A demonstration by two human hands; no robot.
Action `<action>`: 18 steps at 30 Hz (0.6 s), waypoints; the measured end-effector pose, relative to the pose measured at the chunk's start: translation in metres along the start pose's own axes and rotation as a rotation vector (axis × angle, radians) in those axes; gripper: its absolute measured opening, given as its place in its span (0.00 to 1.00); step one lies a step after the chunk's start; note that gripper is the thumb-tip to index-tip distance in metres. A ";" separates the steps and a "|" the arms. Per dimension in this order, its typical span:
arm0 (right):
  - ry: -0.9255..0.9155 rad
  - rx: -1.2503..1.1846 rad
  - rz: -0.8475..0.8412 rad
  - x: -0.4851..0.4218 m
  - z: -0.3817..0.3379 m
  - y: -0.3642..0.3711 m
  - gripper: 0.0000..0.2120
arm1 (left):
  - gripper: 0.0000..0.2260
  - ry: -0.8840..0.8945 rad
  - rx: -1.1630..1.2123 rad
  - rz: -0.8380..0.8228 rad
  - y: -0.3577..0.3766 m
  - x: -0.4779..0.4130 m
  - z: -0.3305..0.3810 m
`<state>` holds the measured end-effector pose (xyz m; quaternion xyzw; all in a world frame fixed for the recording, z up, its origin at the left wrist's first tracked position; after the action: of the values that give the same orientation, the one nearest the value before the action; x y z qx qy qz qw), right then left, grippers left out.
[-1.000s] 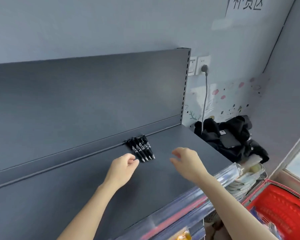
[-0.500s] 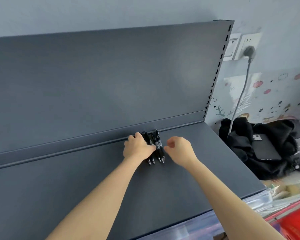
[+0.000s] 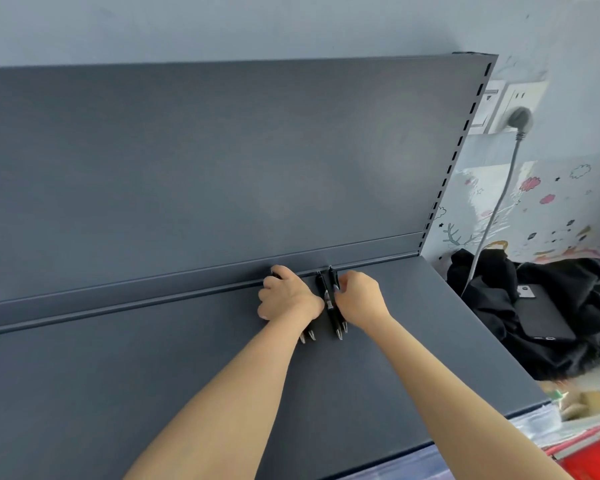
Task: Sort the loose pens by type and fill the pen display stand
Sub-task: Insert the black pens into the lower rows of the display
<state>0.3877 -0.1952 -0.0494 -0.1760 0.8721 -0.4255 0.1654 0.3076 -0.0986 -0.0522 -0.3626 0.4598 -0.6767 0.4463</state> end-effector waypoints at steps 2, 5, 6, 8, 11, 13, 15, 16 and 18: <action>0.002 -0.009 0.012 -0.001 0.003 0.001 0.15 | 0.44 0.028 -0.003 0.031 0.001 0.001 -0.003; 0.014 -0.011 -0.005 -0.002 0.003 0.002 0.16 | 0.36 0.103 0.000 0.070 -0.001 -0.004 -0.017; 0.021 -0.008 -0.020 -0.002 0.001 0.003 0.16 | 0.31 0.132 0.005 0.084 -0.003 -0.006 -0.023; 0.030 0.004 -0.050 -0.001 -0.005 0.006 0.16 | 0.17 0.184 0.053 0.105 -0.010 -0.009 -0.034; 0.008 0.083 -0.064 0.004 -0.012 0.012 0.14 | 0.06 0.173 0.249 0.079 -0.017 -0.013 -0.049; -0.018 0.157 -0.071 0.007 -0.016 0.016 0.14 | 0.04 0.109 0.452 0.034 -0.020 -0.015 -0.057; -0.042 0.218 -0.085 0.009 -0.020 0.018 0.13 | 0.06 0.042 0.640 -0.029 -0.023 -0.012 -0.064; -0.056 0.245 -0.098 0.011 -0.023 0.018 0.12 | 0.06 0.009 0.715 -0.059 -0.026 -0.008 -0.068; -0.083 0.273 -0.116 0.016 -0.028 0.018 0.09 | 0.05 -0.045 0.811 -0.095 -0.030 -0.002 -0.078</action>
<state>0.3582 -0.1726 -0.0501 -0.2193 0.7870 -0.5413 0.1987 0.2301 -0.0682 -0.0479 -0.1927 0.1287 -0.8150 0.5311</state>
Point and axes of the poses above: each hand's wrist, its own x-axis away from the middle knuckle, its own y-axis out of the palm, z = x × y, the point moved 3 cm from there along -x, towards the middle knuckle, and after that the axes turned 15 degrees about z, right-handed, at the moved point
